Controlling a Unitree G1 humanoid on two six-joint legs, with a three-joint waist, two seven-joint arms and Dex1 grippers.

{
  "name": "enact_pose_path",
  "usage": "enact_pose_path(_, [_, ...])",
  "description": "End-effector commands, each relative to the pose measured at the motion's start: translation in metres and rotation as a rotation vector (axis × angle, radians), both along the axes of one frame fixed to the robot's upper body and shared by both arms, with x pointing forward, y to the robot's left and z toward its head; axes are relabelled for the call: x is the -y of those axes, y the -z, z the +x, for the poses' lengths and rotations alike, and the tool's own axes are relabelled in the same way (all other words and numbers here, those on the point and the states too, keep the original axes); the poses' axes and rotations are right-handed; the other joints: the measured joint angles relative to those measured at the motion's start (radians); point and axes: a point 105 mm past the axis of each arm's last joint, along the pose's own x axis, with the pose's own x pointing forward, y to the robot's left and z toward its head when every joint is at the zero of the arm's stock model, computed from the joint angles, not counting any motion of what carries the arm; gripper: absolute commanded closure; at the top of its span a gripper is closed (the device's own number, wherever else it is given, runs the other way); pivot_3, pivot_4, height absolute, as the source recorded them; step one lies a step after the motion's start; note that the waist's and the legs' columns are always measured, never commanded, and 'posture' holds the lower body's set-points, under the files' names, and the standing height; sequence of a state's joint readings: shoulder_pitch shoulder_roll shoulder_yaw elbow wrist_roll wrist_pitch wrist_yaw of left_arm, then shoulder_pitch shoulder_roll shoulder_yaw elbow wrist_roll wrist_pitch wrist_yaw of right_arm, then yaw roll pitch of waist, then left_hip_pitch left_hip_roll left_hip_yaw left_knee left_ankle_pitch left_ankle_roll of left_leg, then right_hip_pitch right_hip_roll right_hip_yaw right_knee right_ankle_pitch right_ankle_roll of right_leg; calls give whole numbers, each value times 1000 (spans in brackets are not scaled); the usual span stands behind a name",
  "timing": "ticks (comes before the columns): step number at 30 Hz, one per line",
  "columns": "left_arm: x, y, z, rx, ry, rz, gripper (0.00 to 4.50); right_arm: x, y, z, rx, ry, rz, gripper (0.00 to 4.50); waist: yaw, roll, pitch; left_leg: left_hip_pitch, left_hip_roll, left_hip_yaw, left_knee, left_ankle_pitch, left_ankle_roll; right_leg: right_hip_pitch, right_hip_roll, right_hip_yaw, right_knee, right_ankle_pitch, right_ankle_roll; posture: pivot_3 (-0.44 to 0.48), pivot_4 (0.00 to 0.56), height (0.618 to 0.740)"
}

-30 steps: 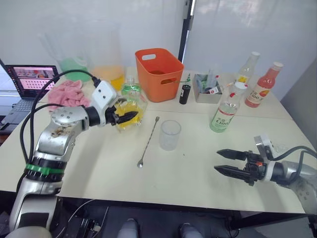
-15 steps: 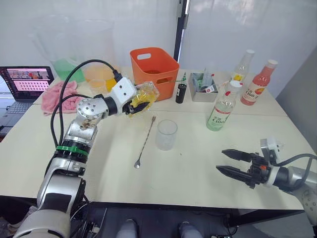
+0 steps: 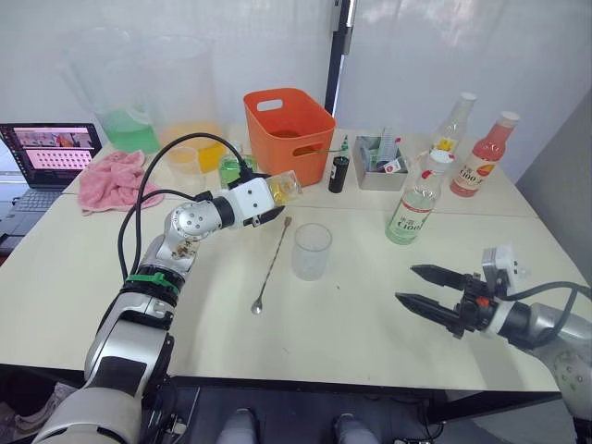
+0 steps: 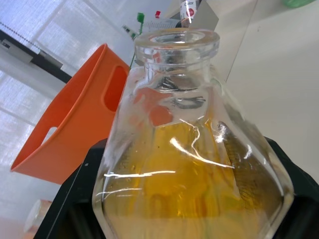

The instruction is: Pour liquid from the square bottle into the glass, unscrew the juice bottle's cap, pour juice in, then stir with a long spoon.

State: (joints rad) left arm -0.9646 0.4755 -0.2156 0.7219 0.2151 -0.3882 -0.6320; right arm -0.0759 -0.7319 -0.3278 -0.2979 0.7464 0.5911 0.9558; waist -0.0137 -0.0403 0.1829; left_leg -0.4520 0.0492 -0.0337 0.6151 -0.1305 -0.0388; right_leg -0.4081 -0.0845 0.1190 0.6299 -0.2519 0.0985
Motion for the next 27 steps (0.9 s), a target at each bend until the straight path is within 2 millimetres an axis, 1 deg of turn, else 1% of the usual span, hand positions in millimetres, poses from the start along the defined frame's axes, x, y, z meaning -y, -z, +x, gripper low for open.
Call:
enact_pose_path(1, [14, -46, -7, 195, 54, -23, 1689, -2, -12, 3, 51, 18, -20, 25, 0, 0, 0, 0, 0, 0, 0, 0, 0, 0, 0, 0, 0, 0, 0, 0, 150, 725])
enact_pose_path(5, [15, -46, -7, 205, 55, -22, 1689, -3, -13, 4, 49, 21, -18, 25, 0, 0, 0, 0, 0, 0, 0, 0, 0, 0, 0, 0, 0, 1, -1, 0, 150, 725])
enact_pose_path(7, [21, -42, -11, 262, 79, 36, 1689, -5, -15, 7, 57, 33, -35, 25, -1, 0, 0, 0, 0, 0, 0, 0, 0, 0, 0, 0, 0, 1, -1, 0, 150, 725])
enact_pose_path(9, [25, -39, -14, 296, 94, 56, 1689, -7, -17, 9, 63, 41, -45, 25, 0, 0, 0, 0, 0, 0, 0, 0, 0, 0, 0, 0, 0, 1, -1, 0, 150, 725])
enact_pose_path(19, [29, -30, -19, 389, 119, 130, 1689, -10, -22, 12, 70, 58, -57, 25, 1, 0, 0, 0, 0, 0, 0, 0, 0, 0, 0, 0, 0, 1, -2, 0, 150, 725])
enact_pose_path(27, [30, -27, -22, 437, 128, 153, 1689, -7, -19, 14, 60, 64, -72, 25, 1, 0, 0, 0, 0, 0, 0, 0, 0, 0, 0, 0, 1, 1, -2, 0, 150, 725])
